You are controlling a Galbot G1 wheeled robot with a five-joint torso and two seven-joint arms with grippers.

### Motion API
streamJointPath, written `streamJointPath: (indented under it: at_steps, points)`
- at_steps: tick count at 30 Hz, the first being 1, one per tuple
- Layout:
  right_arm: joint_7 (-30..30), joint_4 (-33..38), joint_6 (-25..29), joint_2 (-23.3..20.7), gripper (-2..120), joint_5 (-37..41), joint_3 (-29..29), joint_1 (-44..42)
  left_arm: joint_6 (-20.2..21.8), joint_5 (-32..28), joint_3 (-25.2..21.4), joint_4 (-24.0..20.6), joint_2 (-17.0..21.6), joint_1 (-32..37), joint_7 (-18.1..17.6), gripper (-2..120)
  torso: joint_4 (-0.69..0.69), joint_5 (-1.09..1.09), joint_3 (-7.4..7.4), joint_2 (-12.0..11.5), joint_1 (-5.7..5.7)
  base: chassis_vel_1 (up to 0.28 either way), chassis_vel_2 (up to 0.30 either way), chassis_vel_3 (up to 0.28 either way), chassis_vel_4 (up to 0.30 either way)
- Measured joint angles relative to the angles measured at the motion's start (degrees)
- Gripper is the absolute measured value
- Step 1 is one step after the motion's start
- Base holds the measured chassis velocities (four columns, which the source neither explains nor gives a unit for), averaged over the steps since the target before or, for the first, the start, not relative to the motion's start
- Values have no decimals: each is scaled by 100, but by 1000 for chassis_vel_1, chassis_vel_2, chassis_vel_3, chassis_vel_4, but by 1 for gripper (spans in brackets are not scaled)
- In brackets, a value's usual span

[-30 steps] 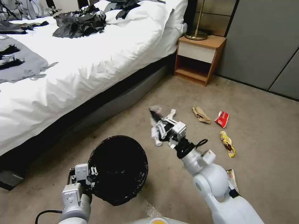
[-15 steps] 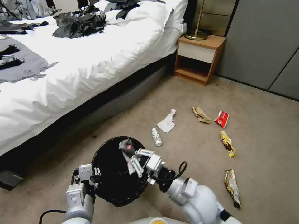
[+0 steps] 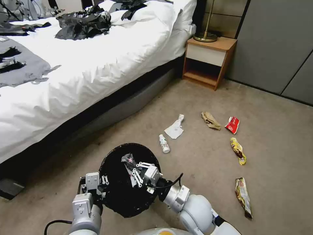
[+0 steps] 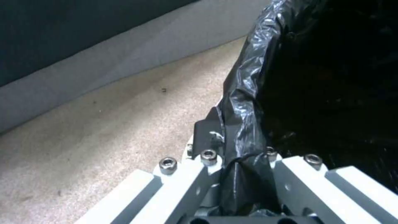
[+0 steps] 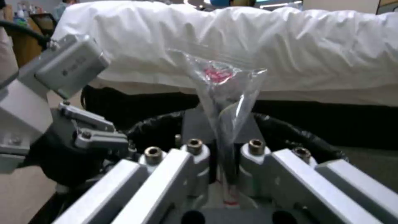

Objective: Pick up the trash bin, then pick up the garbage from the floor and place it into the trash bin.

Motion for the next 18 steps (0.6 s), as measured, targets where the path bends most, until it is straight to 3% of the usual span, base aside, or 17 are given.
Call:
streamJointPath:
  at_steps: [10,15,17,18]
  points:
    - [-23,-6,-54,-24,47,-28,13,-51,5,28,15,-34,-18,-28,7,0,0,0,0,0,0,0,0,0,0]
    - [-34,15,-61,-24,55,-32,20,-61,3,27,1,-50,-18,-25,8,0,0,0,0,0,0,0,0,0,0]
    - [-42,51,-78,-25,71,-37,45,-67,2,25,-4,-69,-20,-20,10,0,0,0,0,0,0,0,0,0,0]
    - [-42,51,-78,-25,71,-37,45,-67,2,25,-4,-69,-20,-20,10,0,0,0,0,0,0,0,0,0,0]
